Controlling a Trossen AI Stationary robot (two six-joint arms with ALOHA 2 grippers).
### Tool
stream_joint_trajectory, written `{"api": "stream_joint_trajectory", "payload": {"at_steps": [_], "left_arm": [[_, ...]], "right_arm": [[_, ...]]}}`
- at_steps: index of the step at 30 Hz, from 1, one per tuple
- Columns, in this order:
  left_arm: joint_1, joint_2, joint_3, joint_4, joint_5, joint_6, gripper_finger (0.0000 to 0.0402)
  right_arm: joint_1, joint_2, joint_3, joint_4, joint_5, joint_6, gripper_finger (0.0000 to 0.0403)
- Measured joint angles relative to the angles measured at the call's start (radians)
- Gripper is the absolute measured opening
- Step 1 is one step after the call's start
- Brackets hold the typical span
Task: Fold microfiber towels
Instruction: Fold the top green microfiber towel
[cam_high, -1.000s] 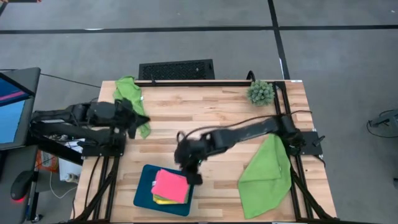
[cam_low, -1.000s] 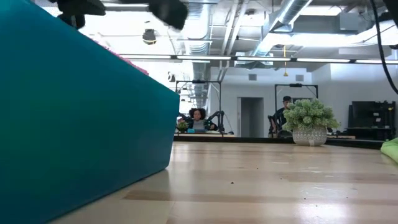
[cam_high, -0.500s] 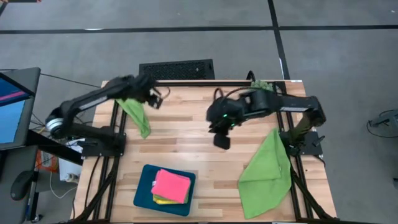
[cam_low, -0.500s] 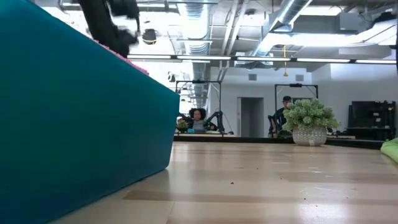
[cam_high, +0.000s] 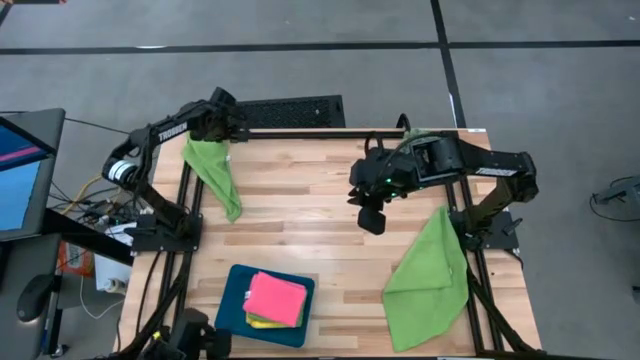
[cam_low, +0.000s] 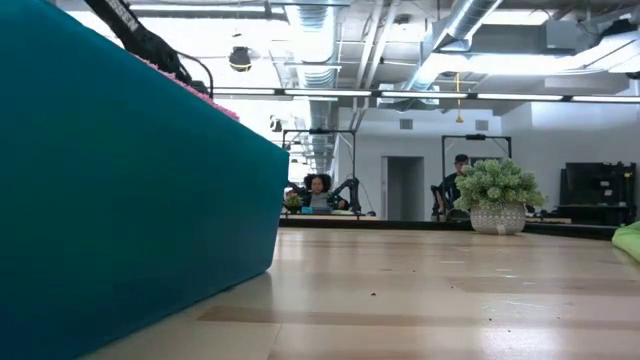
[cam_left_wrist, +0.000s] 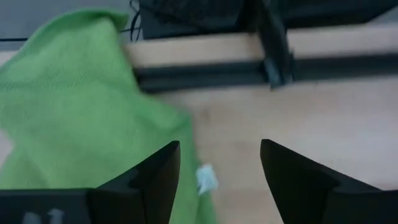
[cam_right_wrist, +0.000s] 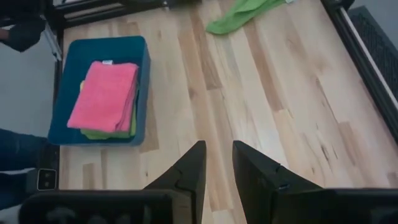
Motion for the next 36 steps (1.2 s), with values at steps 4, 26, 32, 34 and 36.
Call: {"api": "stream_joint_trajectory", "payload": {"at_steps": [4,26,32,34,36], "left_arm": [[0.014,0.044,0.003,0.071,-0.008,-0.032,0.0216],[0.001,0.141,-0.026,0.144,-0.185,-0.367,0.0191],[-0.007,0.141,-0.026,0.106,-0.171,-0.415,0.017],[-0.007,0.141,-0.026,0.097,-0.169,-0.416,0.0162],[-0.01,0.141,-0.026,0.093,-0.16,-0.415,0.0154]], "right_arm": [[0.0,0.004,0.0,-0.001,0.005,0.008,0.0103],[-0.008,0.003,0.0,-0.084,0.078,0.003,0.0103],[-0.015,0.003,0.0,-0.102,0.078,0.002,0.0103],[-0.014,0.003,0.0,-0.112,0.078,0.002,0.0103],[-0.012,0.003,0.0,-0.113,0.078,0.002,0.0103]]}}
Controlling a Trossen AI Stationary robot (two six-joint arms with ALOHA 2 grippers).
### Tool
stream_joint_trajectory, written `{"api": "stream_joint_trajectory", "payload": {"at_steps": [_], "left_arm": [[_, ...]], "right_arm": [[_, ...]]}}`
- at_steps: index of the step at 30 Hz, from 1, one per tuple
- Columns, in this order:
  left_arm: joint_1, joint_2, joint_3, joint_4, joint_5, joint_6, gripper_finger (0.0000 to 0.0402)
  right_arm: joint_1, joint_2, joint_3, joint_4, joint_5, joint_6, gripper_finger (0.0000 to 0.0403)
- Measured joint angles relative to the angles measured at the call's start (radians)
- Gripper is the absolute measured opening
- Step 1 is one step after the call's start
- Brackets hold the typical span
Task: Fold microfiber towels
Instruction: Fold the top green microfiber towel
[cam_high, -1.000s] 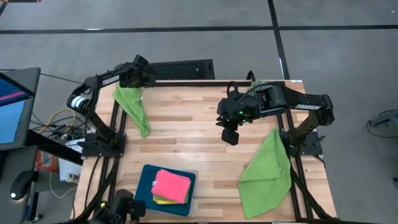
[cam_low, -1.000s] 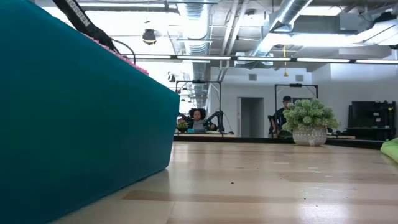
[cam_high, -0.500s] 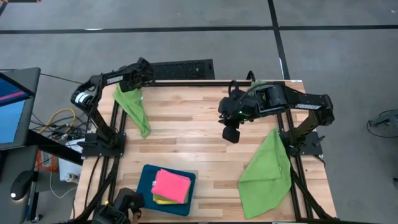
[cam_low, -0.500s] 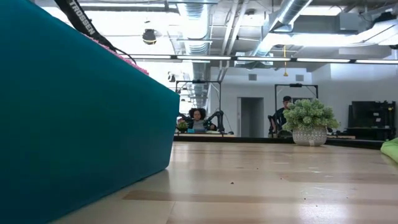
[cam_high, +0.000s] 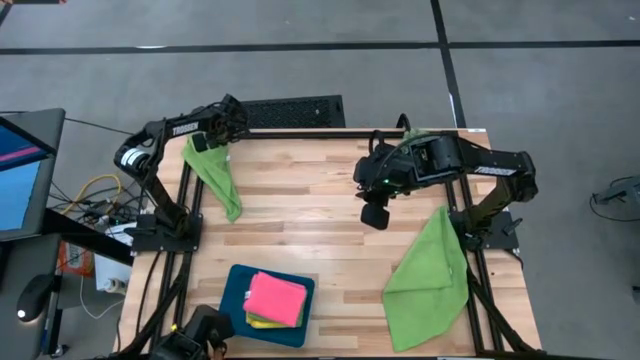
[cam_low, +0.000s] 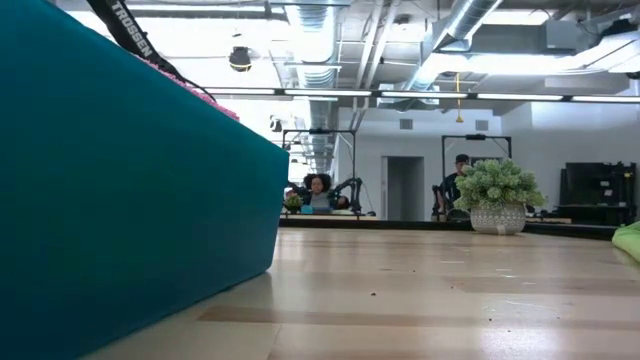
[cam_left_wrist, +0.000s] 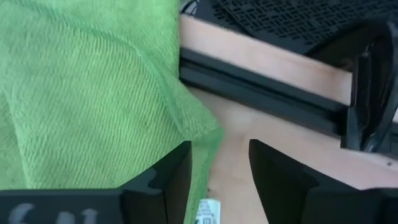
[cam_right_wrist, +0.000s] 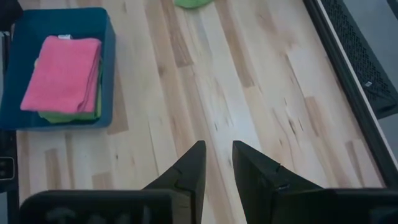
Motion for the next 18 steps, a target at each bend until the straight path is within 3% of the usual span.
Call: {"api": "stream_joint_trajectory", "payload": {"at_steps": [11,15,18], "left_arm": [[-0.034,-0.001,0.004,-0.098,0.091,-0.022,0.014],[-0.053,-0.002,0.036,-0.147,0.165,0.122,0.0139],[-0.103,-0.015,0.07,-0.288,0.137,0.24,0.0139]], "right_arm": [[0.001,0.0,0.0,-0.024,0.027,-0.001,0.0103],[0.005,0.0,0.0,-0.034,0.055,-0.002,0.0103],[0.005,0.0,0.0,-0.042,0.057,-0.006,0.0103]]}}
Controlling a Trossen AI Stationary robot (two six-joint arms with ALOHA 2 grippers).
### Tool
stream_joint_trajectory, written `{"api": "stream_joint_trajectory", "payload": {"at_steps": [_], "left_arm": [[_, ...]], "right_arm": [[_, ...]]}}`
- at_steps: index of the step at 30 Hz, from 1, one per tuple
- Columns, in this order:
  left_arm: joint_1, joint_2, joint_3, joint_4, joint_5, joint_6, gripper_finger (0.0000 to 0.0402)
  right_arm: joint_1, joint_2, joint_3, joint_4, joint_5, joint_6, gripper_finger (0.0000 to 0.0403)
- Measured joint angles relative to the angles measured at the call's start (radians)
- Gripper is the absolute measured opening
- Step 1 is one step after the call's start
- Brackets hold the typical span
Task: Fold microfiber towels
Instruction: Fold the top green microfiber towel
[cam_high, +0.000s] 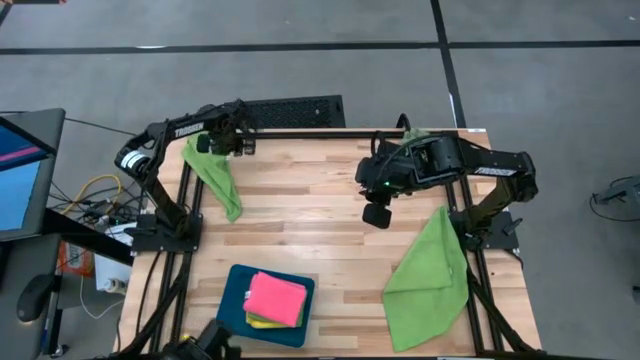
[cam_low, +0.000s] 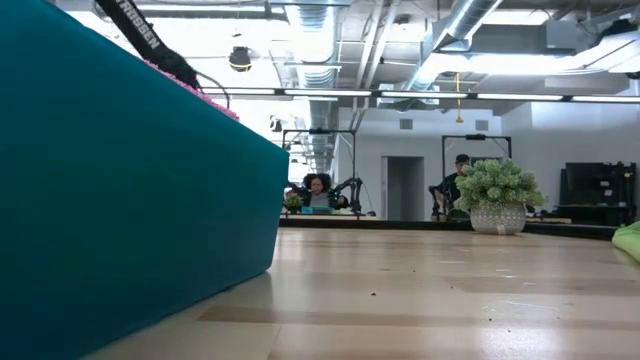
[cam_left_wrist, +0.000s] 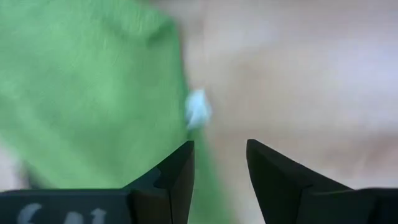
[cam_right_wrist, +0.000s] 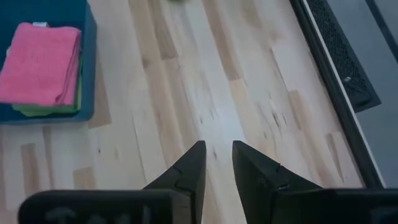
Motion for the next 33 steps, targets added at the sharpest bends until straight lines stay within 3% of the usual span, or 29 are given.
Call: {"api": "stream_joint_trajectory", "payload": {"at_steps": [4,7,10,16,20,25,33], "left_arm": [[-0.105,-0.038,-0.025,-0.155,-0.041,0.108,0.0139],[-0.195,-0.102,-0.098,-0.141,0.031,0.128,0.0143],[-0.282,-0.185,-0.169,-0.074,0.103,0.06,0.0156],[-0.47,-0.369,-0.296,-0.055,0.01,-0.06,0.0205],[-0.598,-0.448,-0.435,0.02,0.02,-0.17,0.0232],[-0.755,-0.47,-0.548,0.079,0.029,-0.285,0.0243],[-0.905,-0.456,-0.594,0.115,-0.074,-0.352,0.0242]], "right_arm": [[0.0,0.0,0.0,-0.002,0.001,-0.001,0.0103],[0.0,0.0,0.0,-0.004,0.001,-0.002,0.0103],[0.0,0.0,0.0,-0.007,0.002,-0.002,0.0103],[0.0,0.0,0.0,-0.015,0.003,0.004,0.0103],[0.0,0.0,0.0,-0.014,0.003,0.005,0.0103],[0.0,0.0,0.0,-0.009,0.003,0.005,0.0103],[-0.001,0.0,0.0,0.016,0.001,0.006,0.0103]]}}
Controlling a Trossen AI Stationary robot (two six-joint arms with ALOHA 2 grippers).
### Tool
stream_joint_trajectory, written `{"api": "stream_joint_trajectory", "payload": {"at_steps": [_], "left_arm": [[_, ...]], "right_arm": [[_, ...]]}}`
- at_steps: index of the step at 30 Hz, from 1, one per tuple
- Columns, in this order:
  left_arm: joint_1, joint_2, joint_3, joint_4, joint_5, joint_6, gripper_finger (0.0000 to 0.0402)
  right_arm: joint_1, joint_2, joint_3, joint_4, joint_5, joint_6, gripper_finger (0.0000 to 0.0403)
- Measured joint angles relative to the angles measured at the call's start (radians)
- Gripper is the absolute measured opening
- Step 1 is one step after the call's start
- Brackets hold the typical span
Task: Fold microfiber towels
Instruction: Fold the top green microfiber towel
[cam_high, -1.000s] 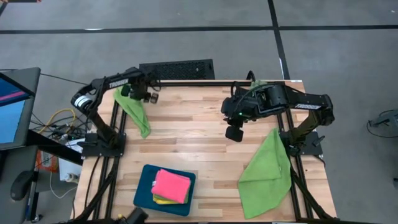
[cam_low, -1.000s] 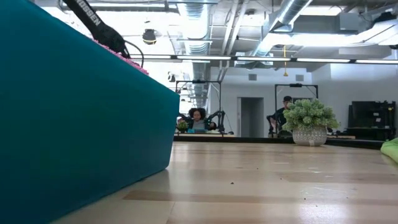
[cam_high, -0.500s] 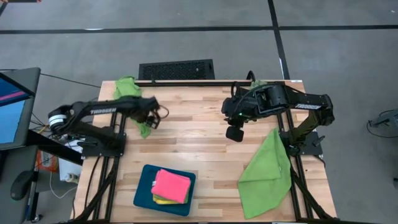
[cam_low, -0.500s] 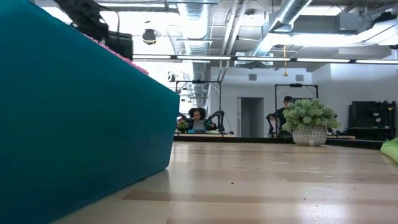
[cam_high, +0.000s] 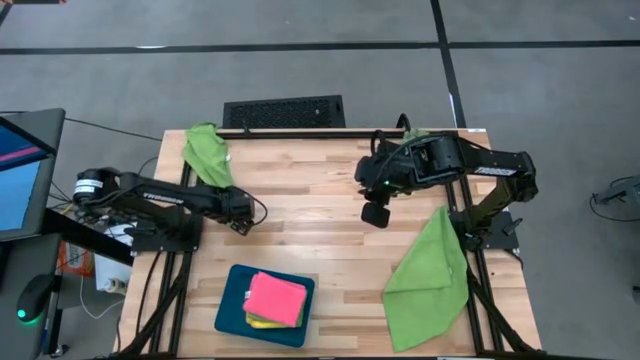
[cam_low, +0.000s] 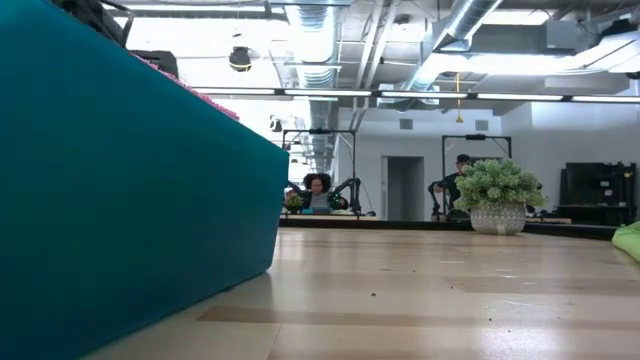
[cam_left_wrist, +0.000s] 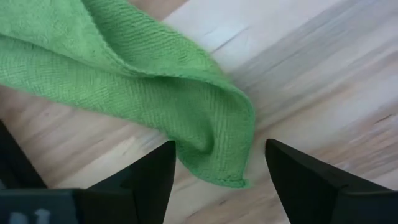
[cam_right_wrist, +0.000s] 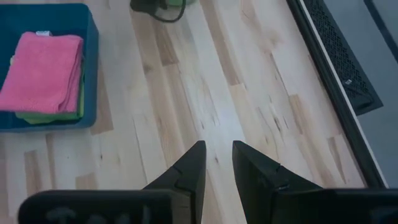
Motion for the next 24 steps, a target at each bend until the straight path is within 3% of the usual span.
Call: {"api": "stream_joint_trajectory", "payload": {"at_steps": [5,9,12,16,19,24], "left_arm": [[-0.007,0.056,-0.019,0.05,-0.007,0.018,0.0237],[-0.008,0.068,-0.013,0.056,-0.011,0.049,0.0206],[-0.007,0.068,-0.009,0.06,0.015,0.054,0.0147],[-0.004,0.074,0.018,0.06,0.093,0.057,0.0031],[0.002,0.077,0.085,0.028,0.186,0.072,0.001],[0.049,0.068,0.333,-0.006,0.267,0.164,0.0002]], "right_arm": [[0.002,0.0,0.0,0.011,-0.005,0.003,0.0103],[0.002,0.0,0.0,0.013,-0.009,0.024,0.0103],[0.002,0.0,0.0,0.021,-0.009,0.025,0.0103],[0.002,0.0,-0.004,0.047,-0.005,0.014,0.0103],[0.001,-0.002,-0.051,0.12,-0.002,-0.004,0.0103],[-0.013,-0.001,-0.158,0.298,-0.009,-0.009,0.0103]]}}
